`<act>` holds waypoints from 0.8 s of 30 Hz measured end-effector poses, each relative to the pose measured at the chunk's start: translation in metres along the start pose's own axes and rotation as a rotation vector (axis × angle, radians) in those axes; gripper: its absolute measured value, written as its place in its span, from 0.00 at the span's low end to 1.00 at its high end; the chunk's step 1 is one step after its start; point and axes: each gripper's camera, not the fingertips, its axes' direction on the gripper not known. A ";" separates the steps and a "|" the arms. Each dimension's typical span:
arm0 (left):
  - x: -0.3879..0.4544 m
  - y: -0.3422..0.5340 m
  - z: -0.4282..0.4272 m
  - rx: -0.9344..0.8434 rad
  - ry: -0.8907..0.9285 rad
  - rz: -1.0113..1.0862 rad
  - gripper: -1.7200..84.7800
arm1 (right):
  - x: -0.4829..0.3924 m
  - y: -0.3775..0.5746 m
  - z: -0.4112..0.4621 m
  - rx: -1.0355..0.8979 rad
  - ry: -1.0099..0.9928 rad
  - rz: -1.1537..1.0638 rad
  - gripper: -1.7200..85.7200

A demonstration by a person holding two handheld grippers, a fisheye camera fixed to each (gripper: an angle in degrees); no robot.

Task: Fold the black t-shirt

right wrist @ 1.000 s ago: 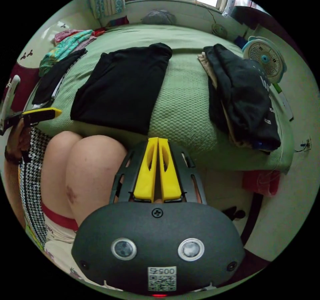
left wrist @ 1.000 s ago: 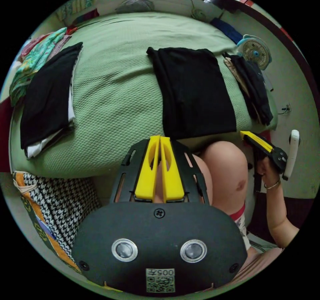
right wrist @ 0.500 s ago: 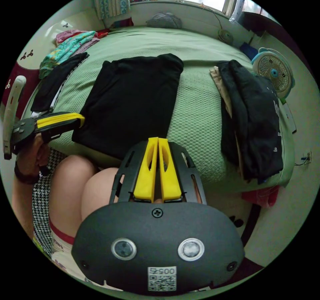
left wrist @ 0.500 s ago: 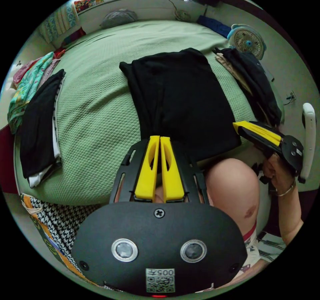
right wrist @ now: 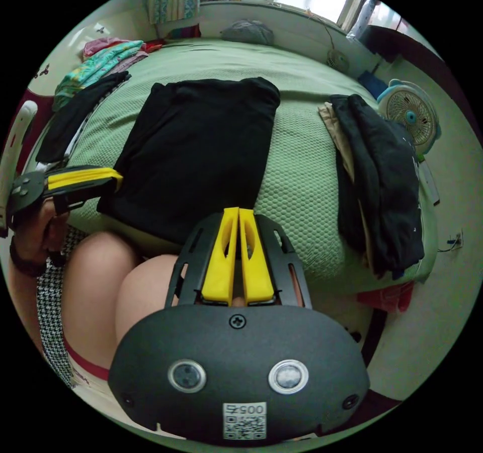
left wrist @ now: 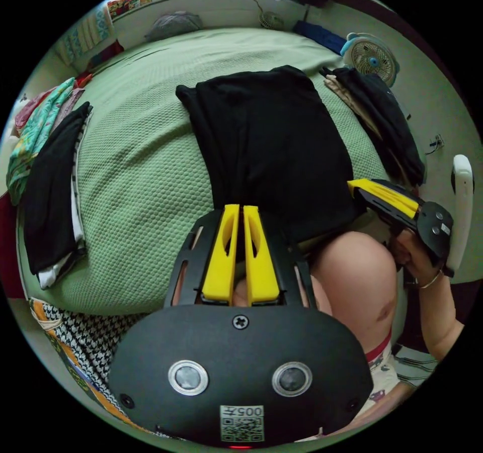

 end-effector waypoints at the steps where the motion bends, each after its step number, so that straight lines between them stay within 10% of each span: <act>1: -0.001 0.001 -0.002 0.005 0.016 -0.001 0.08 | 0.004 -0.001 0.000 0.001 -0.016 0.008 0.00; 24: 0.010 -0.002 0.026 -0.008 0.044 -0.042 0.19 | 0.044 -0.017 -0.019 0.026 -0.036 -0.003 0.00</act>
